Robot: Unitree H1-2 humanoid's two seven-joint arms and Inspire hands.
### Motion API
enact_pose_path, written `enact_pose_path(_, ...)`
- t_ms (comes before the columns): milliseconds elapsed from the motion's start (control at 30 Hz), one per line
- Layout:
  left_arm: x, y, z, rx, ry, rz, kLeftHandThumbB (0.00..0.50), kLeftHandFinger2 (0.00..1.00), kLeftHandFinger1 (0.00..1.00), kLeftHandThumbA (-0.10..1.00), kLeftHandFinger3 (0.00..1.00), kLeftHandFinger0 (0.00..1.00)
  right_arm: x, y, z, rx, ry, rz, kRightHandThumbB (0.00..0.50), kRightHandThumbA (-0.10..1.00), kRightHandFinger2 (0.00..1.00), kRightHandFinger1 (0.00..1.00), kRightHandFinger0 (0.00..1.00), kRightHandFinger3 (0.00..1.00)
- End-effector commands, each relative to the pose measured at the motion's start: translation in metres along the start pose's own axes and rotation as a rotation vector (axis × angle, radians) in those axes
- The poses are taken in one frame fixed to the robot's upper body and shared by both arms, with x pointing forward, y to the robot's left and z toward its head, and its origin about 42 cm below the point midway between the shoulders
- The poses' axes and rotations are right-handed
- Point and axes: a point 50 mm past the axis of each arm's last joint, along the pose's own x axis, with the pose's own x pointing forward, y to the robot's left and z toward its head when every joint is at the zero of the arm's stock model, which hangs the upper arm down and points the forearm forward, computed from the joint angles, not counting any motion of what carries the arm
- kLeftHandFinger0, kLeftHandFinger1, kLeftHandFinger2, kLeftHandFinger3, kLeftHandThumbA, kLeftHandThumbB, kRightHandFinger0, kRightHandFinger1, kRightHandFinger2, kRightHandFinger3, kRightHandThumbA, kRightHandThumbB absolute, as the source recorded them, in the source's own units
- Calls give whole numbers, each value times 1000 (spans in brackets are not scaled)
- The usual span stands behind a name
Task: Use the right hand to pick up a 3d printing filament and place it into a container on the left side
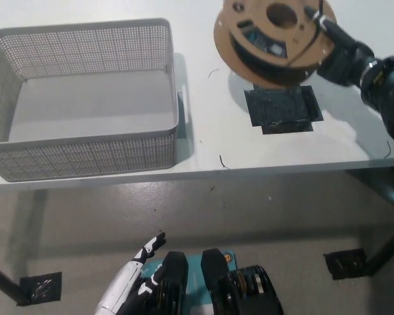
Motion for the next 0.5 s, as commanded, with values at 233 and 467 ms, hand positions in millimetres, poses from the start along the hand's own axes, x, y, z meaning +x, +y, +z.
enact_pose_path(233, 7, 1, 8, 2, -57, -2, 313, 1000, 1000, 1000, 1000, 1000, -8, 168, 86, -101, -156, 272, 84, -100, 683, 179, 0, 927)
enact_pose_path(467, 8, 3, 9, 8, -63, -9, 291, 1000, 1000, 1000, 1000, 1000, -3, 212, 63, -185, -108, 292, 81, -100, 659, 212, 0, 1000)
